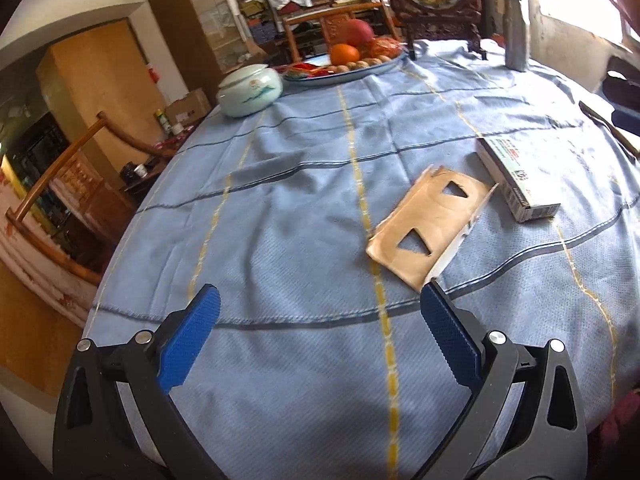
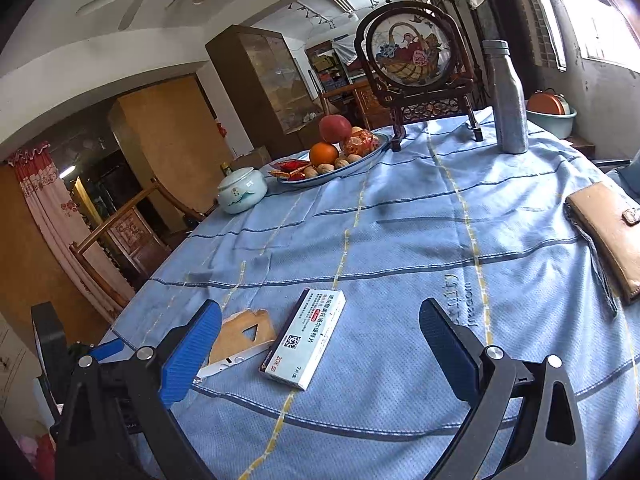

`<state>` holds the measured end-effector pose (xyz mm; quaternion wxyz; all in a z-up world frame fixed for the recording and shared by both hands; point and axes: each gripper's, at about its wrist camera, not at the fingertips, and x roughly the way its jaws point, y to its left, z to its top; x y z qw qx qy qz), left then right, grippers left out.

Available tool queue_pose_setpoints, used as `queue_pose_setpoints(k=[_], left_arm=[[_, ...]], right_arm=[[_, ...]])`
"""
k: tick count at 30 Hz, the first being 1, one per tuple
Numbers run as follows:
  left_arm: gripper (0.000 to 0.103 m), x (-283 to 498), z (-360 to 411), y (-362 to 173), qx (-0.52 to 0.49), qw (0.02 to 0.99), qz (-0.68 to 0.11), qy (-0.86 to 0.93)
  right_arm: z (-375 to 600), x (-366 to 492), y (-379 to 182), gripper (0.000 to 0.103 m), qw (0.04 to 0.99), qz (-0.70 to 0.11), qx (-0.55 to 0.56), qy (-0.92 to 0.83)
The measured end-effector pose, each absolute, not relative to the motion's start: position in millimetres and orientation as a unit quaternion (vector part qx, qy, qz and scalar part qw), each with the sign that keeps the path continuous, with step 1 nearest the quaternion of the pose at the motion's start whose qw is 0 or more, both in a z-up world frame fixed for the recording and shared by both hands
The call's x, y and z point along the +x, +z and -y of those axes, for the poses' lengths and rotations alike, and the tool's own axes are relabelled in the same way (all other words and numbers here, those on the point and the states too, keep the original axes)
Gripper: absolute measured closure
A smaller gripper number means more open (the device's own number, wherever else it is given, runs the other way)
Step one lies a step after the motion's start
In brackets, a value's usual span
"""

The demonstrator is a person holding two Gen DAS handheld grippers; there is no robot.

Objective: Collect trash
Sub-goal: 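Reach the left gripper to the brown cardboard cut-out while the right gripper approaches the white medicine box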

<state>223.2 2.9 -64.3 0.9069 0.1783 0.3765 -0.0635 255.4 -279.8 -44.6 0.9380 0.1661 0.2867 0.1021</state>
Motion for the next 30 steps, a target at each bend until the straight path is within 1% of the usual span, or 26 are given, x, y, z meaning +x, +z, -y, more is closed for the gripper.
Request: queue_pose_setpoints(k=[4,12,16,22,27,30], left_arm=[[0.007,239,20,-68,0.216,0.895,-0.378,-0.098],[0.007,272,58,-86,0.259,0.861,-0.41,-0.155],[0.007,284,69,-88,0.261,0.857,-0.414,-0.16],[0.006,310,66,-88,0.213,0.86,-0.444,-0.135],[0.006,336,15,-87,0.123,0.869,-0.479,-0.027],[0.006,336,-10,-85,0.08,0.869,-0.488,-0.019]], right_arm=[[281,266,-50,0.006,0.936,-0.291,0.169,0.105],[291,271,-63,0.006,0.929,-0.298,0.19,0.11],[290,268,-62,0.006,0.932,-0.287,0.19,0.114],[287,267,-60,0.006,0.934,-0.284,0.179,0.118],[287,266,-59,0.006,0.935,-0.281,0.18,0.122],[286,267,-59,0.006,0.934,-0.281,0.179,0.127]])
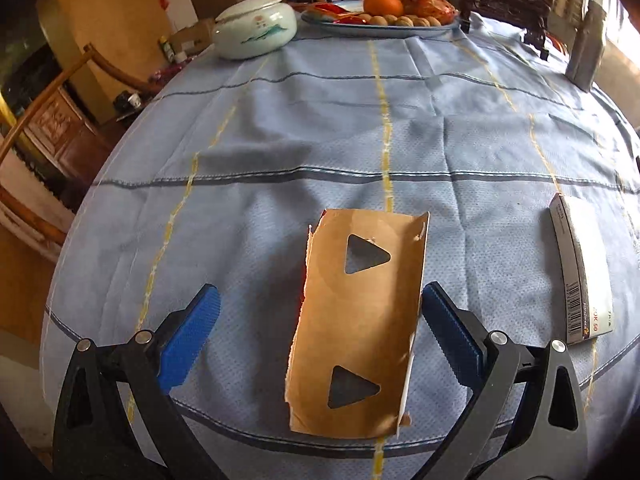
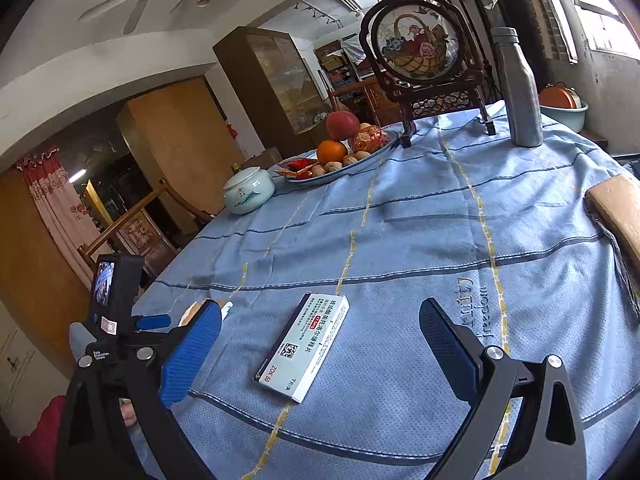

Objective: Collect trash
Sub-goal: 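Reach the left gripper to the brown cardboard cut-out while the right gripper approaches the white medicine box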

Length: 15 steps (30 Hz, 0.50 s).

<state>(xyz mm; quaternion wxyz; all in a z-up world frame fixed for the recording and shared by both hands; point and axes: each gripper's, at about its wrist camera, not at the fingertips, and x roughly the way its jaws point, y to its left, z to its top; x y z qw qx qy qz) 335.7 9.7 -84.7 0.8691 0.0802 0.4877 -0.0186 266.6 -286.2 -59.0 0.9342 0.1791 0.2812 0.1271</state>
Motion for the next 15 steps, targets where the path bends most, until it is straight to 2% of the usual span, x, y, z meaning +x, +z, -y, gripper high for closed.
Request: queue_pose_setpoints(k=[15], left_arm=[[0.005,330.7,-25.0,-93.7,0.042,0.866,-0.496,-0.042]], right_arm=[[284.6,271.7,-62.9,0.006,0.93,-0.296,0.18,0.125]])
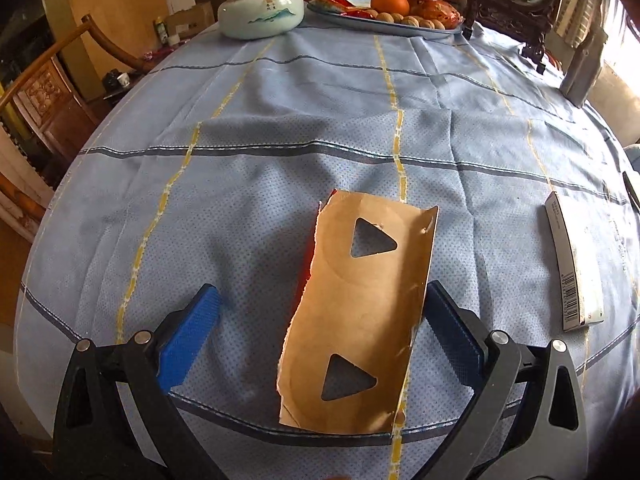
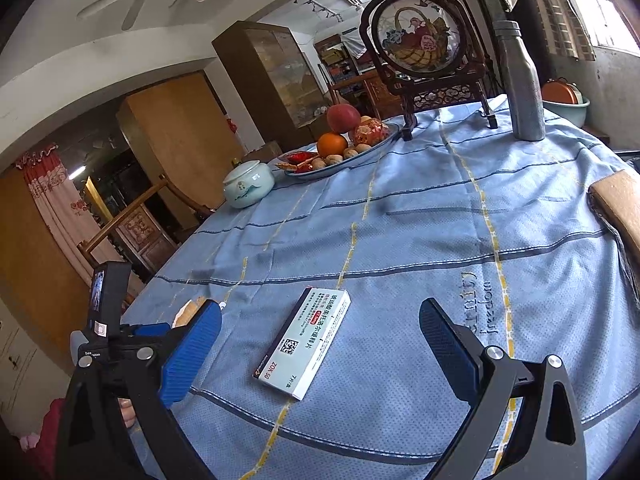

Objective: Collect trash
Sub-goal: 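Reach the left gripper to the brown cardboard cut-out while the right gripper approaches the white medicine box, then close the left gripper on the cardboard while the right gripper grasps the white medicine box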

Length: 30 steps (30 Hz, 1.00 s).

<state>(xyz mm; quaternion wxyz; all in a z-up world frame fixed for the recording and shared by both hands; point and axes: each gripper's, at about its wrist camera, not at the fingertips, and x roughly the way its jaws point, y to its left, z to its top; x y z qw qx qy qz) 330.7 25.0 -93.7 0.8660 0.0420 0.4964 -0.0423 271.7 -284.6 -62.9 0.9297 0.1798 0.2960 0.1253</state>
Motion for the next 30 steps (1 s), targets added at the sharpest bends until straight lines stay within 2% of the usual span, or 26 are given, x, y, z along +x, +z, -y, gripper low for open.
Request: queue_pose_setpoints(k=[12,22,30], left_arm=[[0.006,330,-27,-94,0.049,0.867,-0.492,-0.059],[0.006,327,-29,-93,0.047,0.868,-0.49,-0.064],[0.006,327,-29,-93,0.048,0.868,-0.49,-0.064]], right_arm=[[275,287,-74,0.006,0.919,-0.347,0.157,0.1],[207,320,-88,0.006,0.898,-0.433,0.023,0.069],[183,339,-100,0.007,0.882,-0.466,-0.059,0.033]])
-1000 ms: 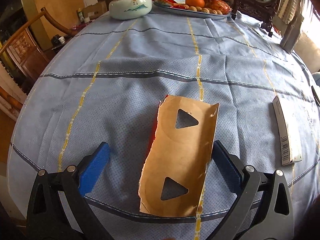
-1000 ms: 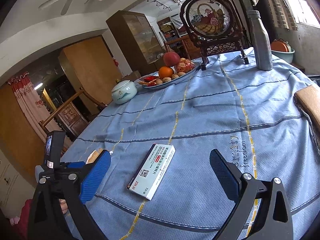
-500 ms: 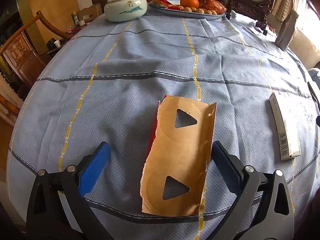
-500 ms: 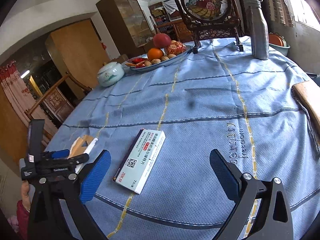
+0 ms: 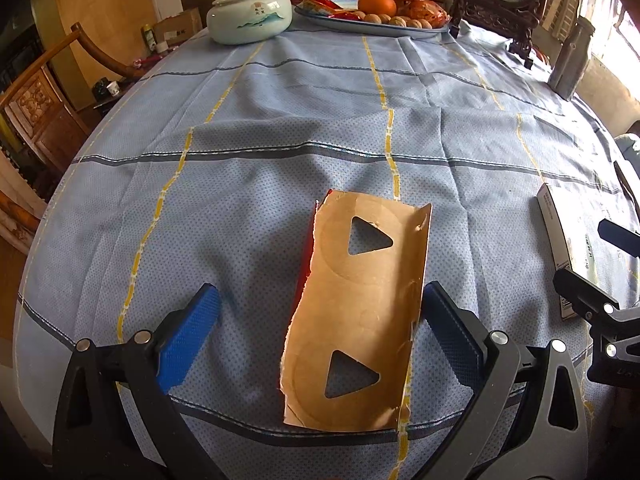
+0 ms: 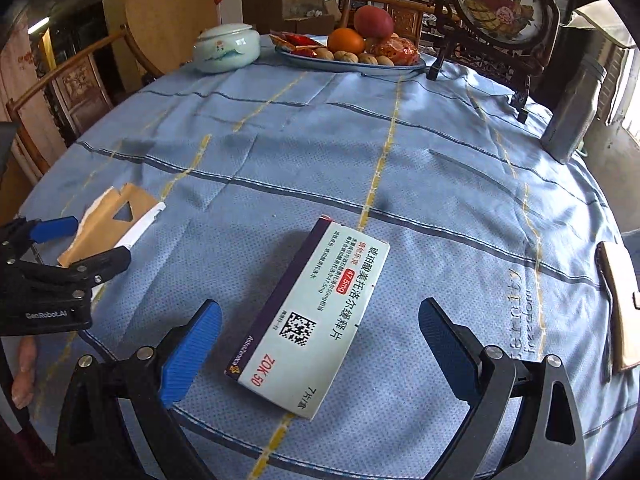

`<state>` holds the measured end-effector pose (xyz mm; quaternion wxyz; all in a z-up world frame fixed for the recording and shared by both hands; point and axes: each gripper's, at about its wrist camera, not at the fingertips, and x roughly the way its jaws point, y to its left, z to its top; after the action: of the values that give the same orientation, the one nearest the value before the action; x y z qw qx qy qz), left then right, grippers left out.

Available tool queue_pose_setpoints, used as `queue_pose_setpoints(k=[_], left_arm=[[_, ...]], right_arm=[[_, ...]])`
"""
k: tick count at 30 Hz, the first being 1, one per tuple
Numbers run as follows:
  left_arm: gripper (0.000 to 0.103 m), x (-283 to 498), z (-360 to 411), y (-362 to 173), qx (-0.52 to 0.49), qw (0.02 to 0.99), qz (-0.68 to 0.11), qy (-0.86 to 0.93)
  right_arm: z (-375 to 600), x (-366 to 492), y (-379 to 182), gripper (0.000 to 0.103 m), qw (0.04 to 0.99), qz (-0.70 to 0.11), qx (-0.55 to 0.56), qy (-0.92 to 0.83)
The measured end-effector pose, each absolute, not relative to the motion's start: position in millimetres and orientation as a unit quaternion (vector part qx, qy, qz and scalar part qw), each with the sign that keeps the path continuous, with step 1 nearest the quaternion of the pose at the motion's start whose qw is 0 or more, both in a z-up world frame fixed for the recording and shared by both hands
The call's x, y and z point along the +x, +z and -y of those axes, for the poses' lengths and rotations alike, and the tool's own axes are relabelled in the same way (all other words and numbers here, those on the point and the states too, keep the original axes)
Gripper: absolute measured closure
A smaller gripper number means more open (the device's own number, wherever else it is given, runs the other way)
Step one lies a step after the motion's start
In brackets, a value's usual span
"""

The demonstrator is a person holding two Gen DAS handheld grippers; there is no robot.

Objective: Collect trash
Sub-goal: 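Close the left gripper on the cardboard while the right gripper grasps the white medicine box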

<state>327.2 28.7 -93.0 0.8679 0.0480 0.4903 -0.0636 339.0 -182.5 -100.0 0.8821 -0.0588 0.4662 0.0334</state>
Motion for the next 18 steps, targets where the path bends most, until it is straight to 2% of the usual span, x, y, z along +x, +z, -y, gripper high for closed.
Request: queue_pose_setpoints(k=[2,7,11,18], left_arm=[[0.006,327,-29,-93,0.048,0.868,-0.49,-0.063],[0.006,327,-28,-93,0.048,0.868,-0.49,-0.063],[0.006,327,-28,-93,0.049,0.868,-0.491,-0.062],[0.005,328,-28,-93,0.048,0.868,-0.491,-0.063]], right_arm=[[194,339,-101,0.008,0.881,-0.466,-0.075,0.009],[253,325,-96,0.021,0.89,-0.451,-0.051,-0.047],[271,309,-80,0.021,0.905,-0.426,-0.013,-0.001],[246,325,-73,0.016,0.908,-0.402,-0.094,0.073]])
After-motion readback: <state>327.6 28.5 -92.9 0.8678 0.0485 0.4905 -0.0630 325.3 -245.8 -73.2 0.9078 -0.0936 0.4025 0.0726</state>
